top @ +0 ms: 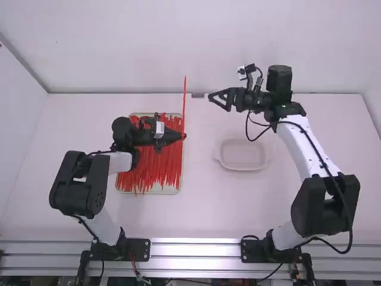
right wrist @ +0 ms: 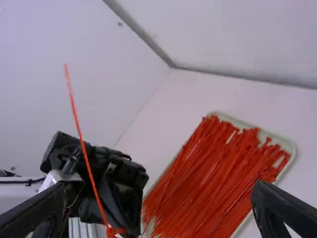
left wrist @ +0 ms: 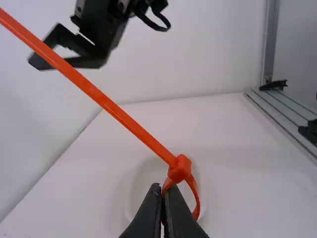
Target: Fasten the cable tie
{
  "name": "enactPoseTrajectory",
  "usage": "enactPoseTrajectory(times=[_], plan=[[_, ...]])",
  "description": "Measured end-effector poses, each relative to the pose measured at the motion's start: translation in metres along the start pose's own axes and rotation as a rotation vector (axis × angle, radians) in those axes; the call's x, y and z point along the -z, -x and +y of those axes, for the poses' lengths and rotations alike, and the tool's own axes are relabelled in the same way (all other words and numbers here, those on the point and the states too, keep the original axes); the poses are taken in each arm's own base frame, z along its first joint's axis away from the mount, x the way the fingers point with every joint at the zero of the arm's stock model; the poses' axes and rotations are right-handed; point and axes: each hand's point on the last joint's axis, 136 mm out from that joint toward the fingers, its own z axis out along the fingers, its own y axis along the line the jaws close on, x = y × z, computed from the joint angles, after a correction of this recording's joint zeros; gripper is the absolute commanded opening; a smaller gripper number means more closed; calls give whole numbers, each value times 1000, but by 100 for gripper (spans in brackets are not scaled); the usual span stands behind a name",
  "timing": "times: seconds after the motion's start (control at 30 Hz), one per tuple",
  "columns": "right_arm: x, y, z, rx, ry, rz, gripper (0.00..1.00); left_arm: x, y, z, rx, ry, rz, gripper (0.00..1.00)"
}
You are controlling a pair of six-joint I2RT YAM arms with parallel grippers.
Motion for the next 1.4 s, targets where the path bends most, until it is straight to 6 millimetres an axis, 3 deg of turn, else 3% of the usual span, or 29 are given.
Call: enactPoseTrajectory(times=[0.13,0.33,0.5,0.63,0.67,0.93,0.97,1.1,1.3,1.33,1.37,1.4], plan=[[-21,-21,18,27,42,74,99,0,5,2,13,7,-9,2],[-60,-51,61,128,149,169,100,-2,20,10,19,5,-24,2],[-70,-56,74,170,178,179,99,-3,39,17,-4,14,-50,2],[-70,-52,73,172,168,168,83,-4,54,26,1,19,-65,2],[-70,-52,73,174,169,166,72,-4,56,28,10,21,-67,2],[-72,-48,76,198,176,150,51,-8,55,28,66,13,-64,2],[-72,-47,76,203,177,147,45,-8,54,27,69,11,-64,2],[-72,-44,78,222,188,136,3,-10,54,27,72,8,-64,2],[-71,-44,80,205,198,139,0,-10,54,27,75,8,-64,3],[-71,-44,80,203,197,140,0,-10,54,27,77,8,-64,20],[-71,-44,80,202,197,140,0,-10,53,27,84,8,-63,100],[-71,-44,80,202,197,141,0,-10,53,27,87,9,-62,99]])
